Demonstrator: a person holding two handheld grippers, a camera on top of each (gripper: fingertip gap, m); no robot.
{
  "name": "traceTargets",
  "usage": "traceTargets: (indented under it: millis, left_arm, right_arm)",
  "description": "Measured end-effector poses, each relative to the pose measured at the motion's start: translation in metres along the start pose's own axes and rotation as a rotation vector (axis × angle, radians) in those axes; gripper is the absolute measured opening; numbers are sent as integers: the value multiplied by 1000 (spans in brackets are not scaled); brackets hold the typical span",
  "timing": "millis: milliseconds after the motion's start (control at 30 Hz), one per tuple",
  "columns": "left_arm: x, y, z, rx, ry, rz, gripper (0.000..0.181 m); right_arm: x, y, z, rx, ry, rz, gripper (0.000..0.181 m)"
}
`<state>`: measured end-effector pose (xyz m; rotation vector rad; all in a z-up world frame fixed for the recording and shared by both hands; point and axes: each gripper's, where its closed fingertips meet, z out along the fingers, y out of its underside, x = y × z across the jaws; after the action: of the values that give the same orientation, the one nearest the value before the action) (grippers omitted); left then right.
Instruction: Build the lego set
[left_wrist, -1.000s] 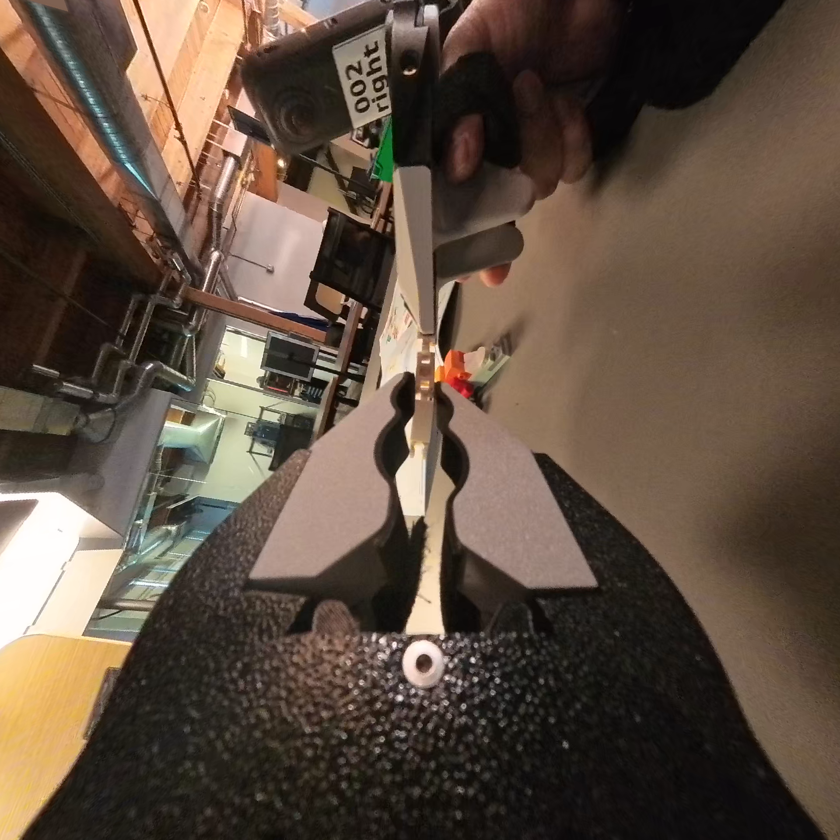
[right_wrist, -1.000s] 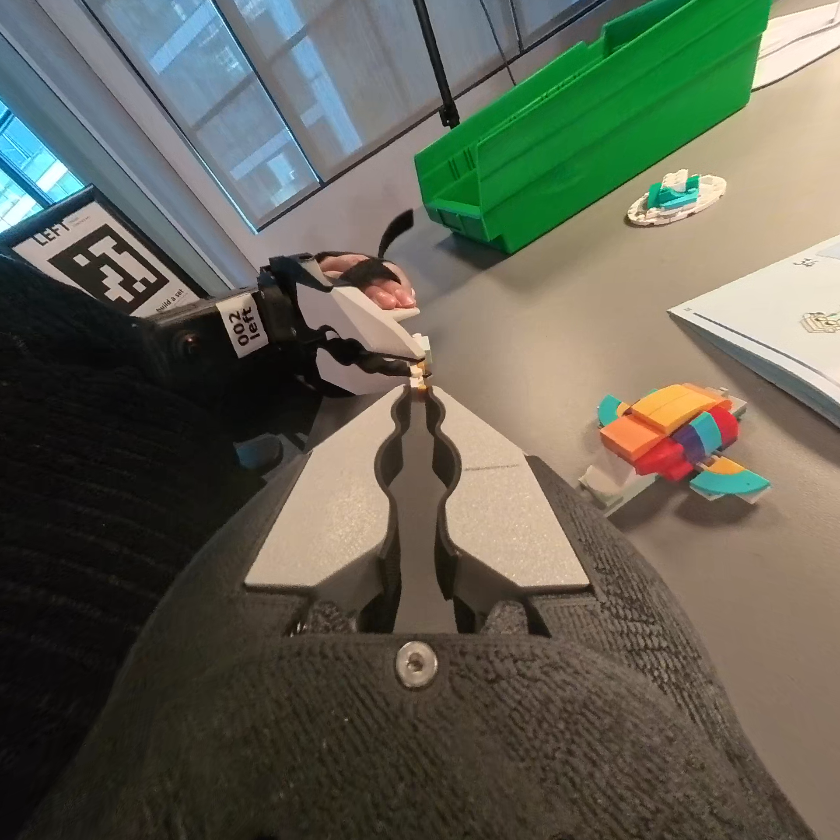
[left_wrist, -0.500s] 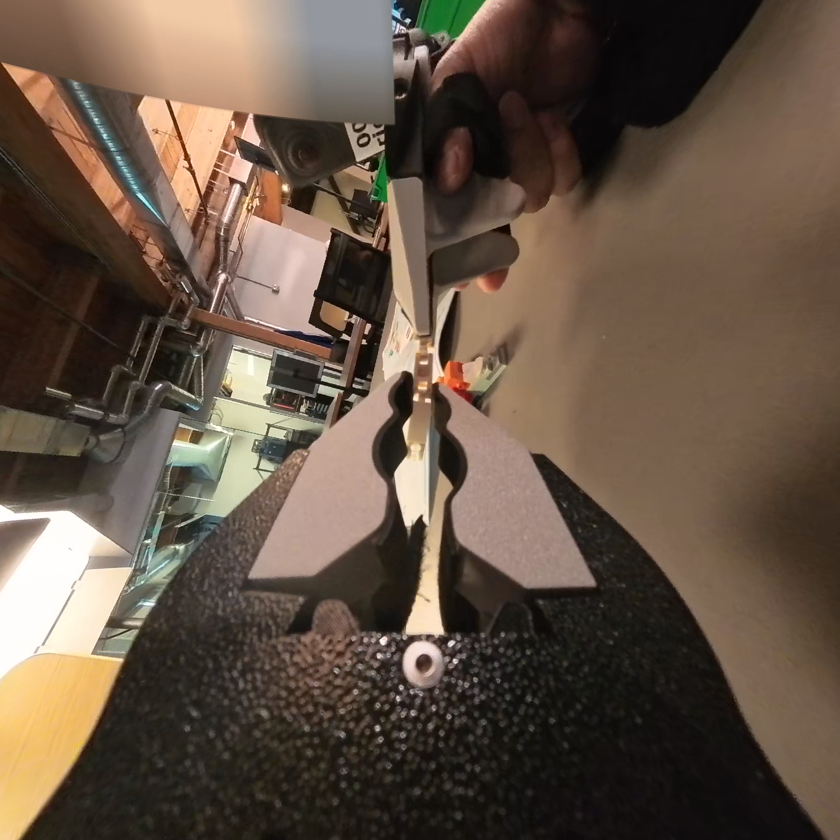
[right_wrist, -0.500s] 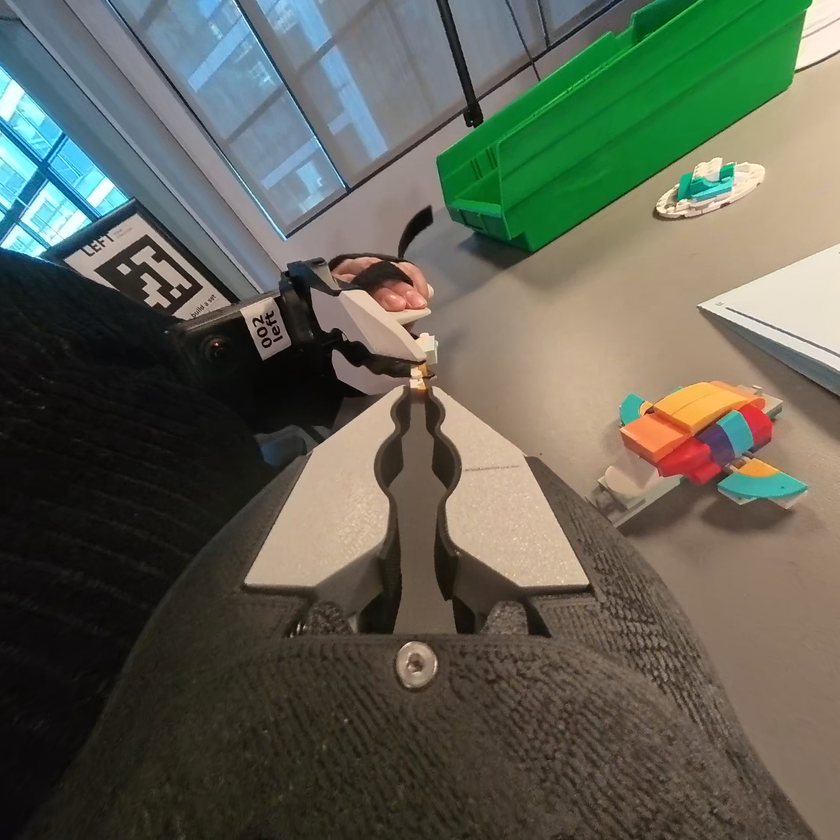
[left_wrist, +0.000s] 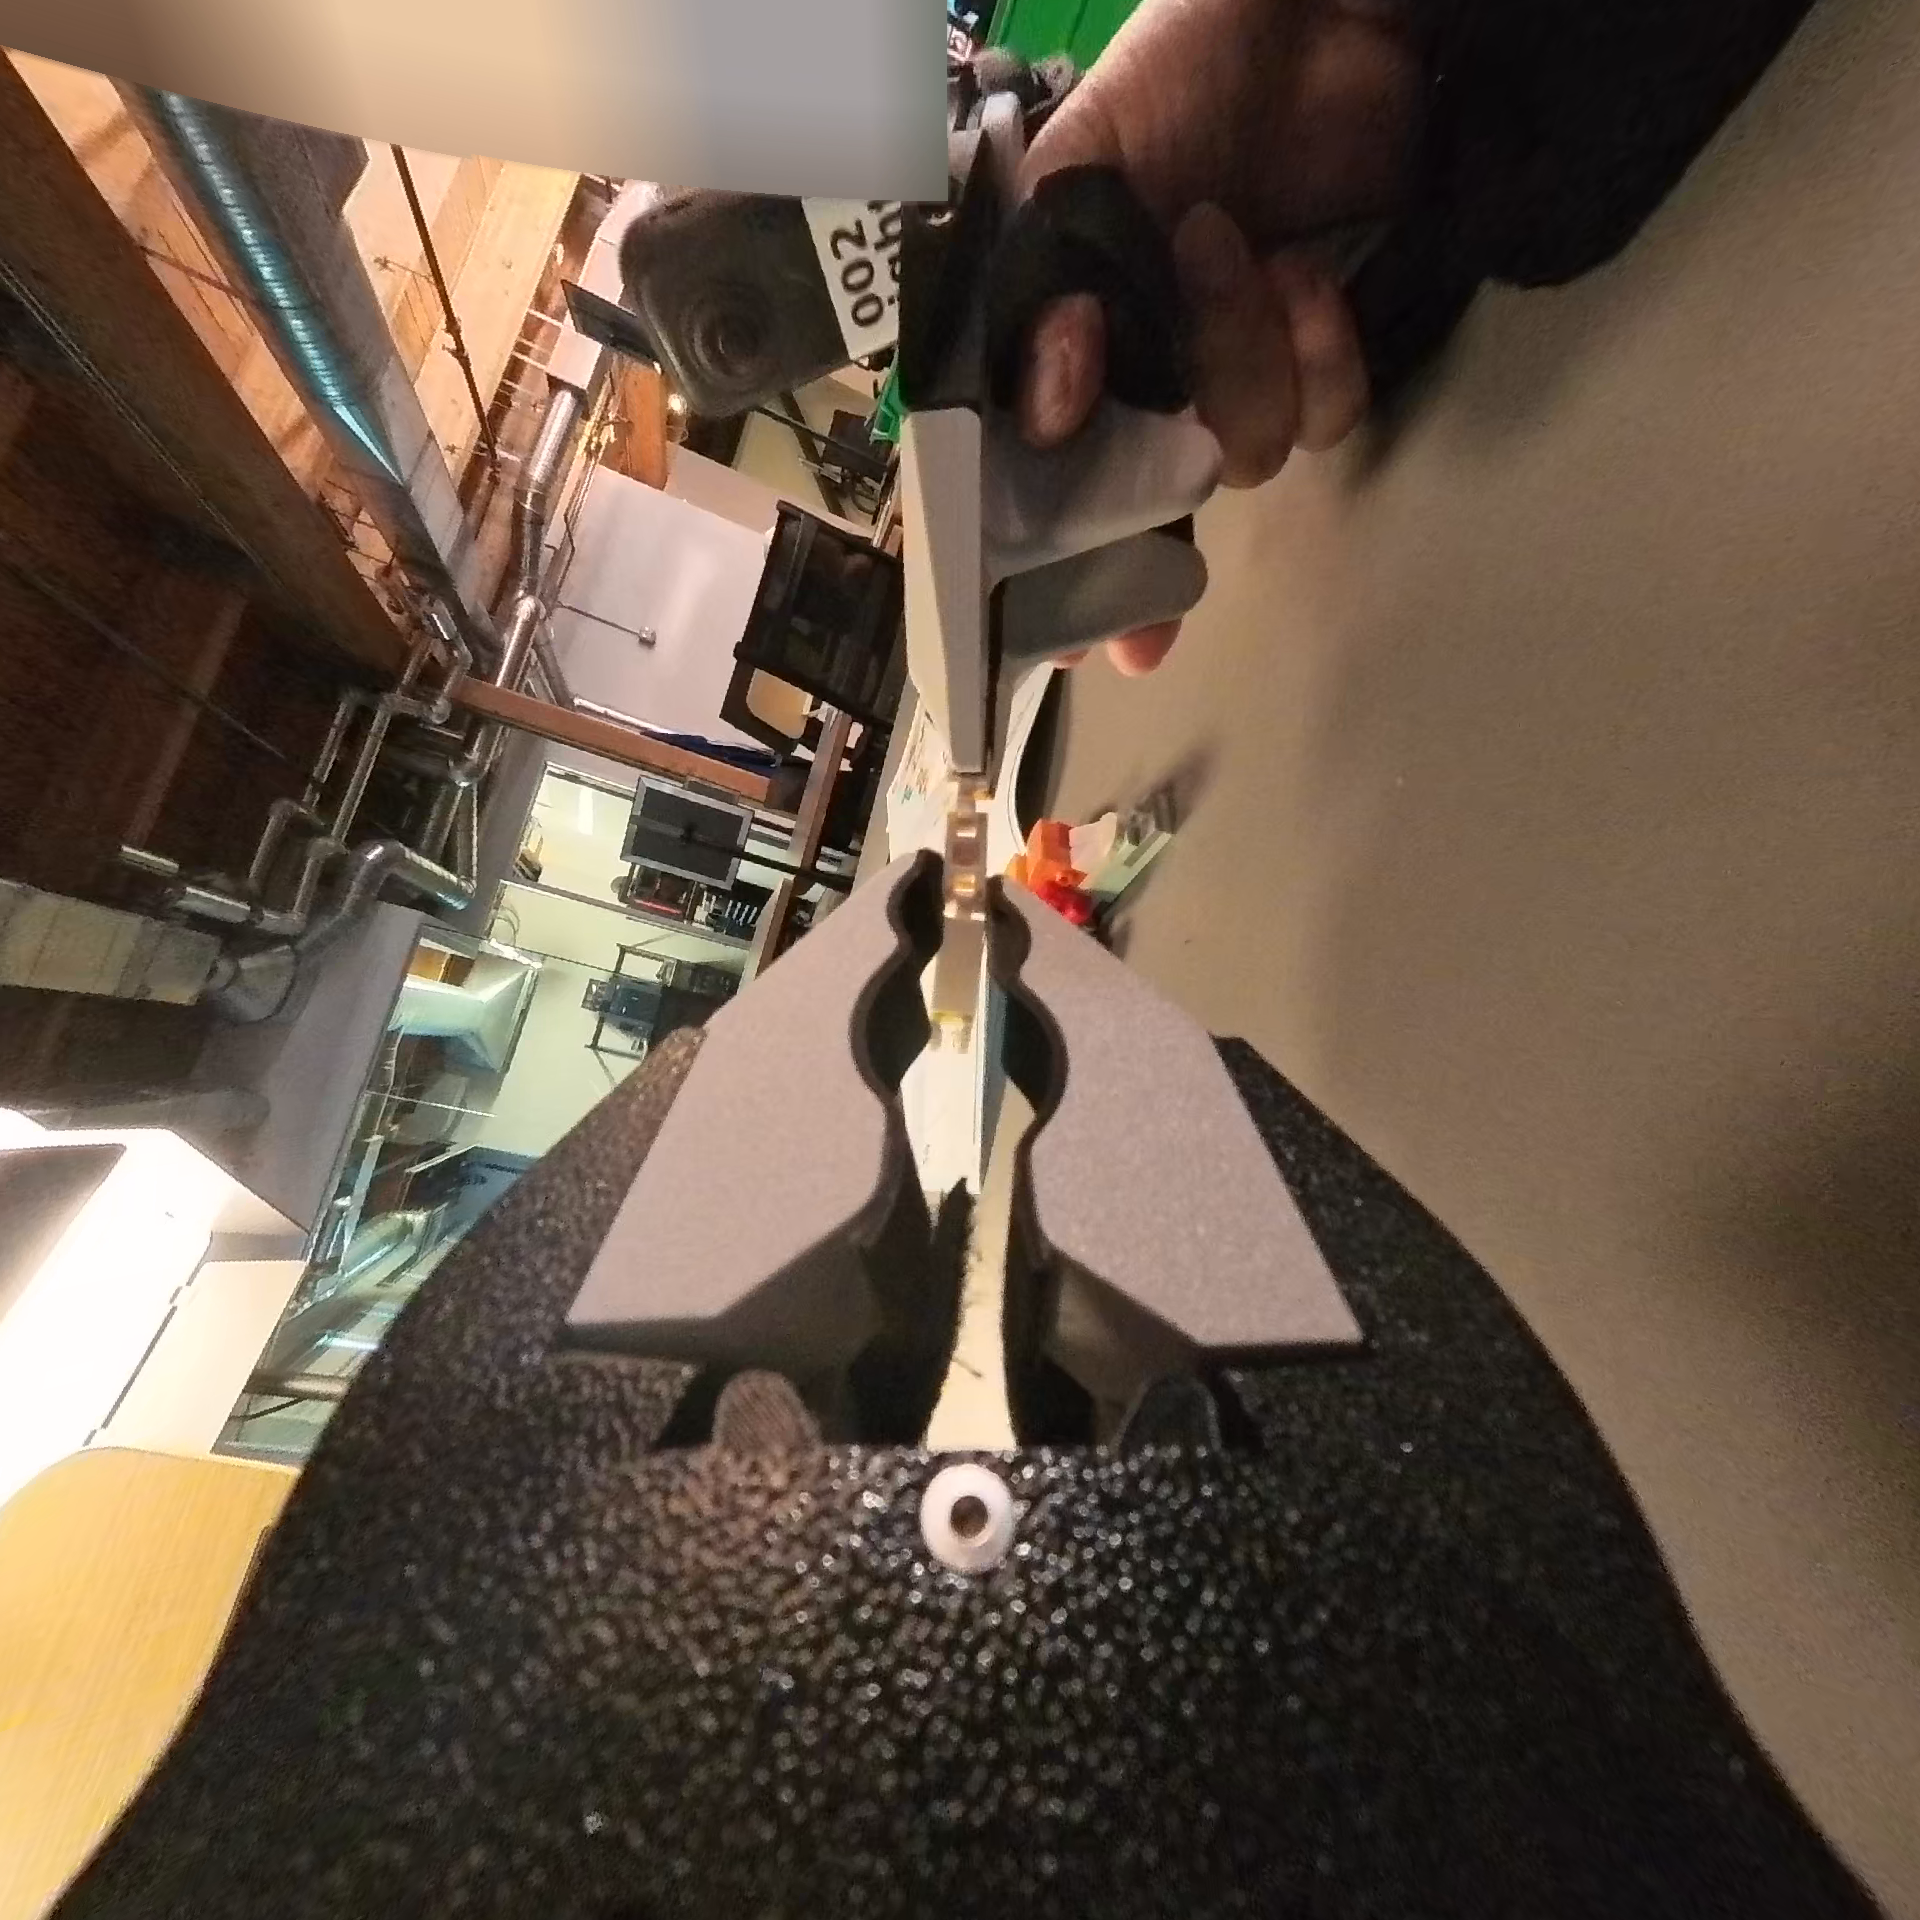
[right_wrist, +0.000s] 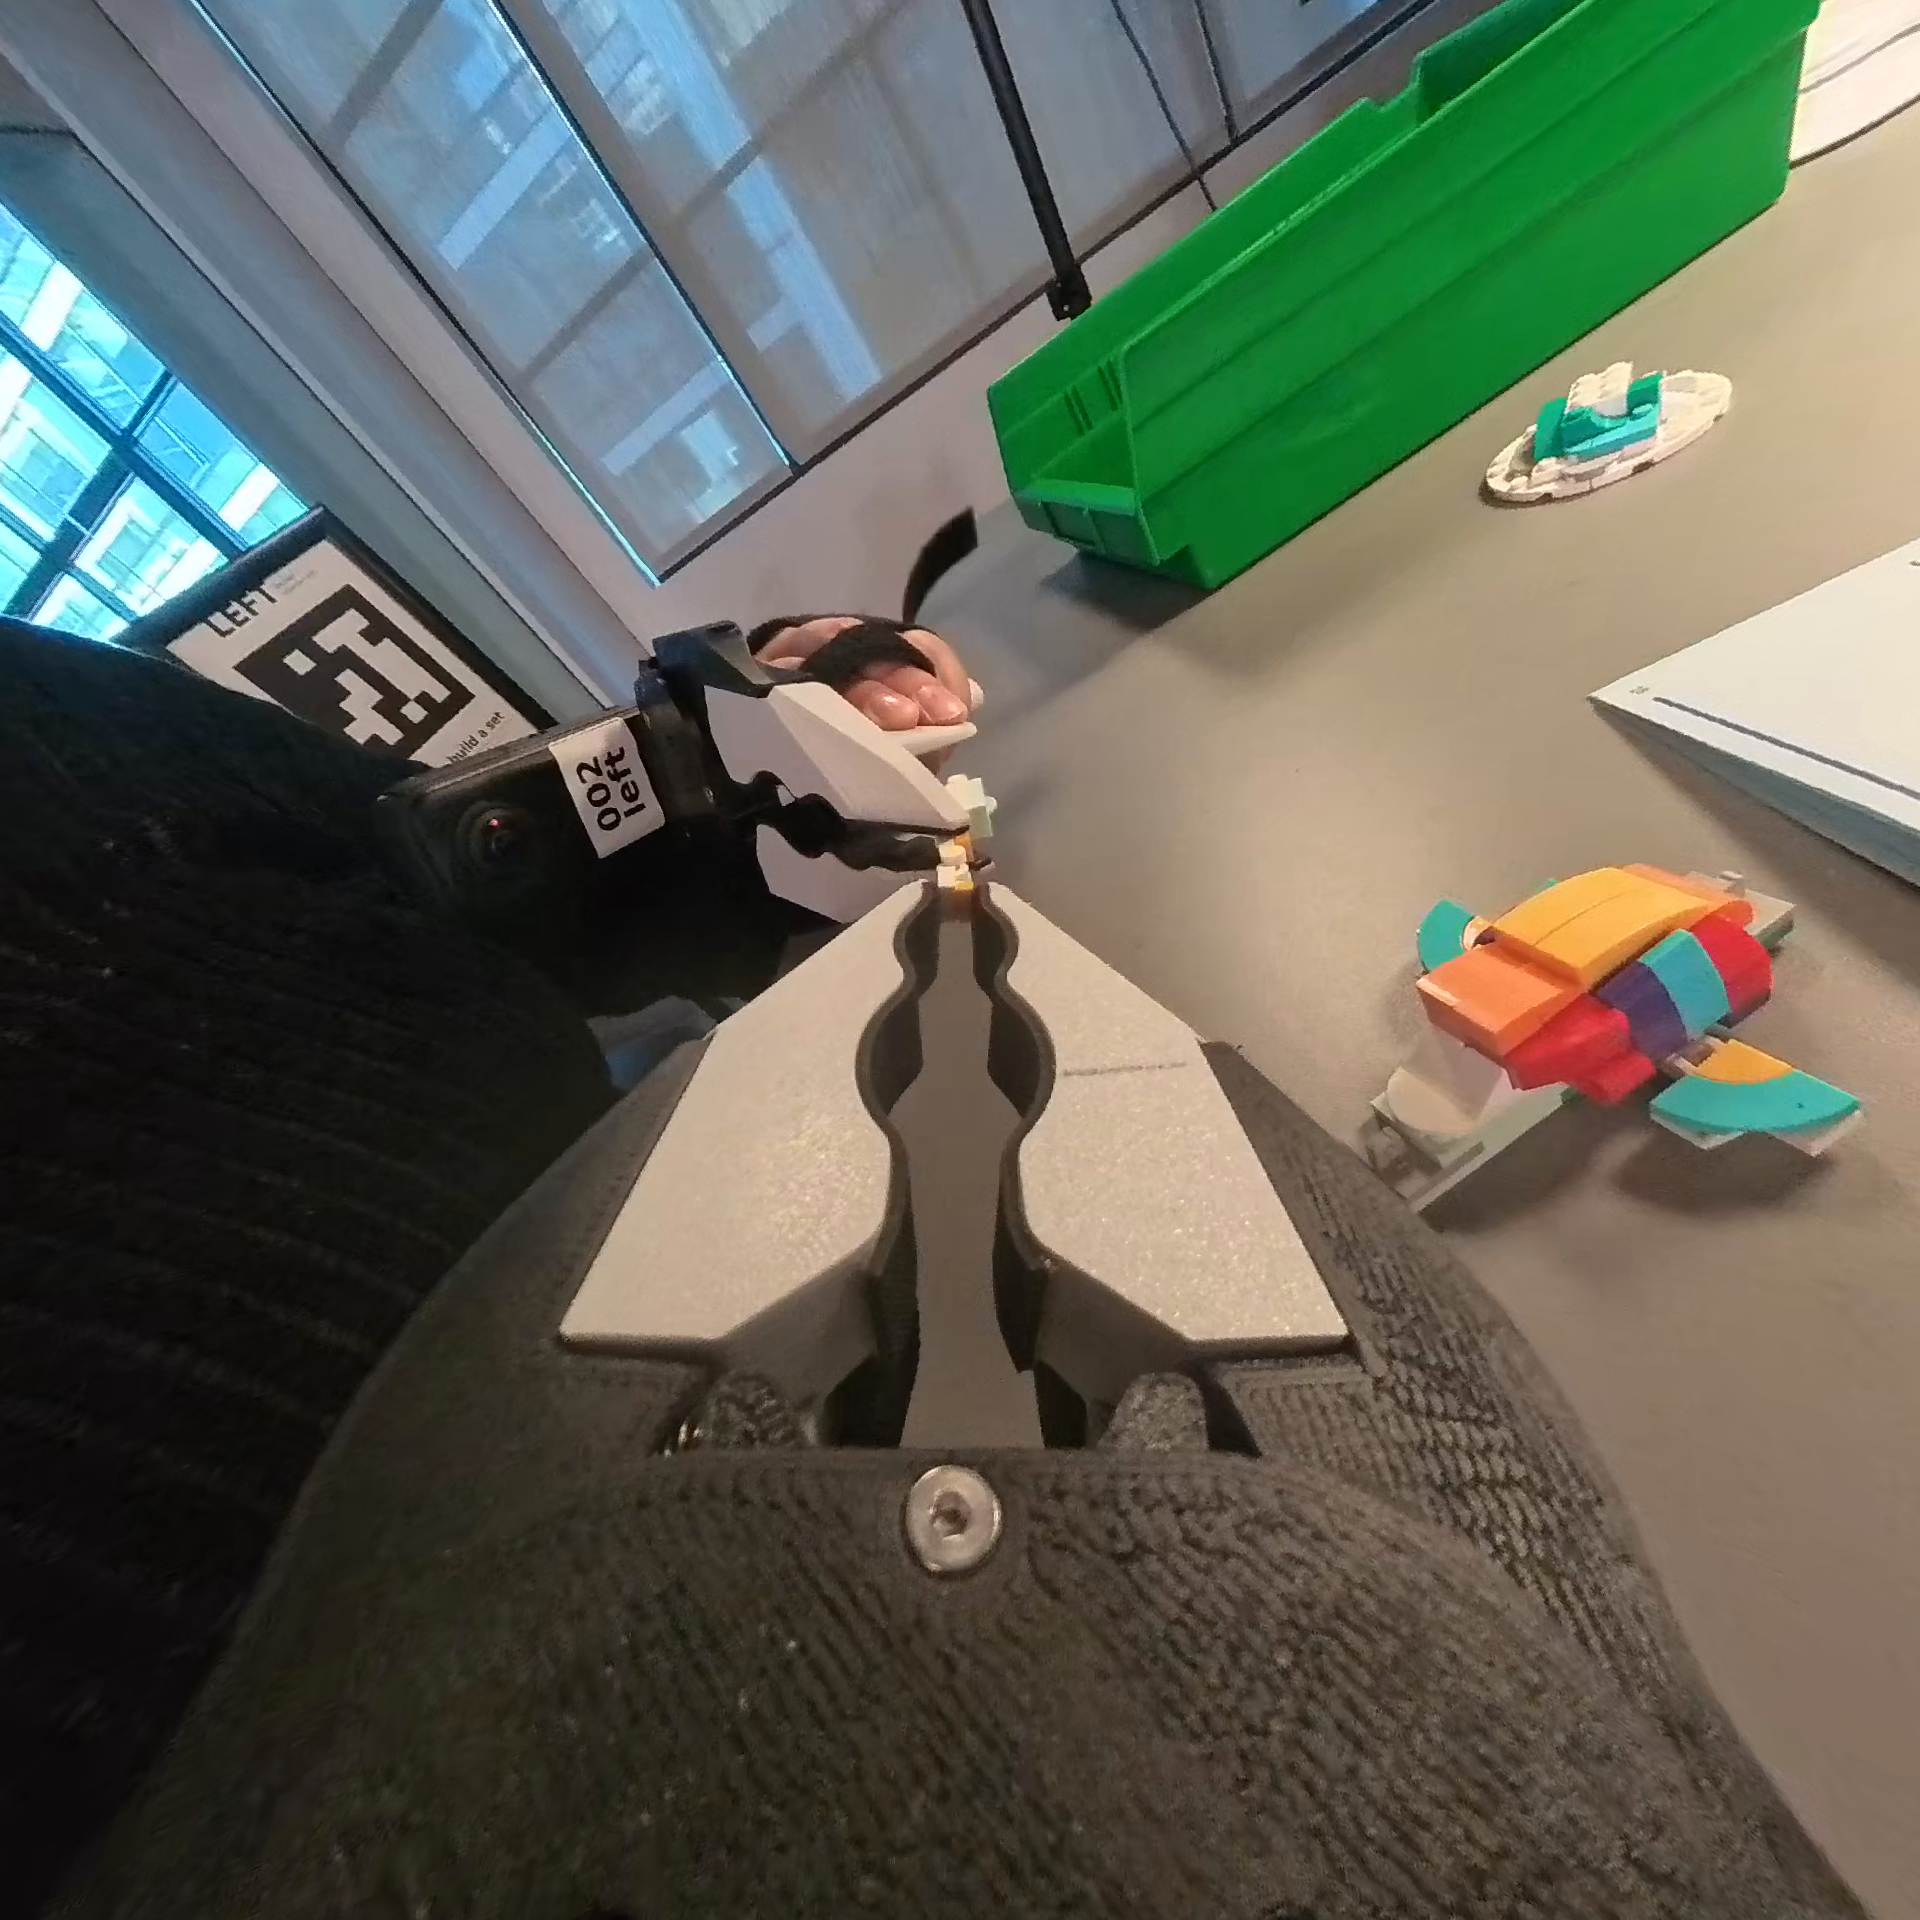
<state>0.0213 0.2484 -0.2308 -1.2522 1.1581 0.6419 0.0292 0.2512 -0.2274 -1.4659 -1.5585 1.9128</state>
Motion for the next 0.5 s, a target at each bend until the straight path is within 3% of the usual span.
traceTargets:
  millis: [33,300,433,500]
  left_arm:
    - [0,0,0,5,2,-5,5]
    - [3,-1,-1,19,19,-20,5]
    - [13,-16,5,67,68,6,6]
    - [7,-12,6,70,38,-14,6]
  right_arm:
    - [0,0,0,1,-4,5,4]
    - [-3,3,0,-15,-28,22,4]
    - [-28,18,16,-97,-140,-4,4]
    - [-25,10,17,-43,-118,5,3]
